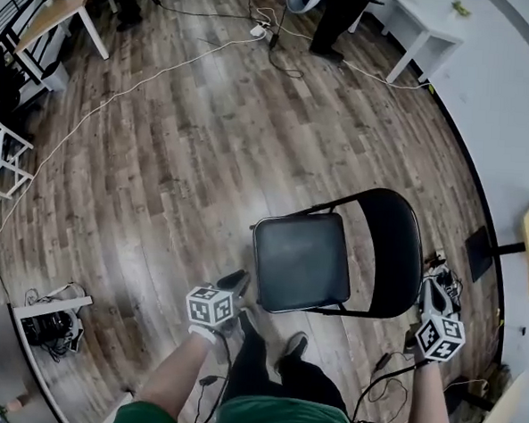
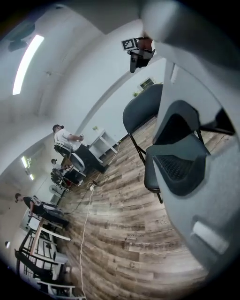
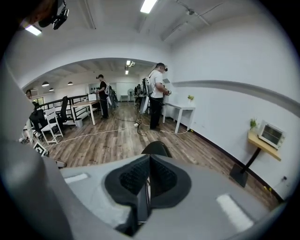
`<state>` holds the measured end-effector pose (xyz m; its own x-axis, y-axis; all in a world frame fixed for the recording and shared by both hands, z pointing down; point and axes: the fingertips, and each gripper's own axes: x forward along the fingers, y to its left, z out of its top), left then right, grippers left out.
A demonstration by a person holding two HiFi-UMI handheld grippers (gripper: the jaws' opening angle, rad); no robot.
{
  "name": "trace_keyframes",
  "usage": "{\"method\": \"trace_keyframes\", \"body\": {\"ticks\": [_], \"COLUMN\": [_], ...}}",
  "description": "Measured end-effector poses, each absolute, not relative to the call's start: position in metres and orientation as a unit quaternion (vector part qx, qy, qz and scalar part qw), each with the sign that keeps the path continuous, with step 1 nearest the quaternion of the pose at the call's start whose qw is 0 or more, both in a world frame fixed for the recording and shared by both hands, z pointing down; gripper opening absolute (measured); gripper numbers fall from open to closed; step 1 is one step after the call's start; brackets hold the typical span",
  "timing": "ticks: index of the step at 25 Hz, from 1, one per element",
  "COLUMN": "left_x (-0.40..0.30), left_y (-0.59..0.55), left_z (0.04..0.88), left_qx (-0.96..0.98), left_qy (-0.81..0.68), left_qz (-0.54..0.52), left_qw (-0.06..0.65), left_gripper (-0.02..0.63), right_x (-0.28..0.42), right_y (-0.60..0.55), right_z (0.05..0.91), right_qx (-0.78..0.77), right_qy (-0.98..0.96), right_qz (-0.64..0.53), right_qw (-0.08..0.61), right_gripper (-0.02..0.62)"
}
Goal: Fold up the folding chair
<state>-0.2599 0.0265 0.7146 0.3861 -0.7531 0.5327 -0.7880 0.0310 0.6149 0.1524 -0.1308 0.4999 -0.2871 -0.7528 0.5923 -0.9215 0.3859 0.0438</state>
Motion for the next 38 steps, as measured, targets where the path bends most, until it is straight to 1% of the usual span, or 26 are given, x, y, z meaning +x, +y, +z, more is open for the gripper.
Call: {"method": "trace_keyframes", "body": {"ticks": [5,9,12,14,20,21,22,23,24,26,30,33,38], "left_x": [-0.262,-0.246,-0.24,-0.238,-0.231,-0.231,-0.23,-0.228,-0.226,-0.219,-0.208,-0.202,-0.193], "left_y": [0.023,0.024,0.017,0.012,0.014,0.013,0.012,0.01,0.009,0.004,-0.003,-0.004,-0.01], "left_z": [0.761,0.791,0.807,0.825,0.896,0.906,0.916,0.927,0.938,0.96,1.004,1.032,1.051], "left_qx": [0.682,0.673,0.663,0.649,0.593,0.59,0.59,0.59,0.59,0.593,0.61,0.611,0.617], "left_qy": [-0.534,-0.519,-0.52,-0.528,-0.544,-0.545,-0.546,-0.544,-0.541,-0.526,-0.484,-0.459,-0.419], "left_qz": [0.01,0.01,0.003,-0.003,-0.03,-0.03,-0.028,-0.026,-0.026,-0.028,-0.013,-0.015,-0.038], "left_qw": [0.499,0.526,0.539,0.548,0.593,0.595,0.595,0.596,0.599,0.608,0.627,0.645,0.666], "left_gripper": [0.134,0.232,0.282,0.295,0.295,0.296,0.304,0.315,0.329,0.371,0.401,0.42,0.431], "right_x": [0.153,0.162,0.164,0.167,0.174,0.171,0.169,0.167,0.167,0.169,0.166,0.16,0.165], "right_y": [-0.153,-0.176,-0.19,-0.2,-0.208,-0.21,-0.212,-0.214,-0.216,-0.221,-0.234,-0.242,-0.244], "right_z": [0.515,0.528,0.531,0.538,0.567,0.569,0.571,0.576,0.583,0.602,0.624,0.627,0.651], "right_qx": [0.512,0.506,0.493,0.486,0.467,0.463,0.459,0.453,0.448,0.44,0.45,0.461,0.445], "right_qy": [-0.796,-0.803,-0.812,-0.816,-0.819,-0.822,-0.825,-0.827,-0.828,-0.824,-0.813,-0.807,-0.798], "right_qz": [0.126,0.134,0.137,0.134,0.152,0.15,0.148,0.147,0.149,0.164,0.206,0.221,0.245], "right_qw": [0.298,0.284,0.28,0.284,0.297,0.296,0.296,0.298,0.303,0.317,0.307,0.296,0.324], "right_gripper": [0.003,0.003,0.005,0.066,0.117,0.141,0.174,0.22,0.248,0.281,0.32,0.333,0.336]}}
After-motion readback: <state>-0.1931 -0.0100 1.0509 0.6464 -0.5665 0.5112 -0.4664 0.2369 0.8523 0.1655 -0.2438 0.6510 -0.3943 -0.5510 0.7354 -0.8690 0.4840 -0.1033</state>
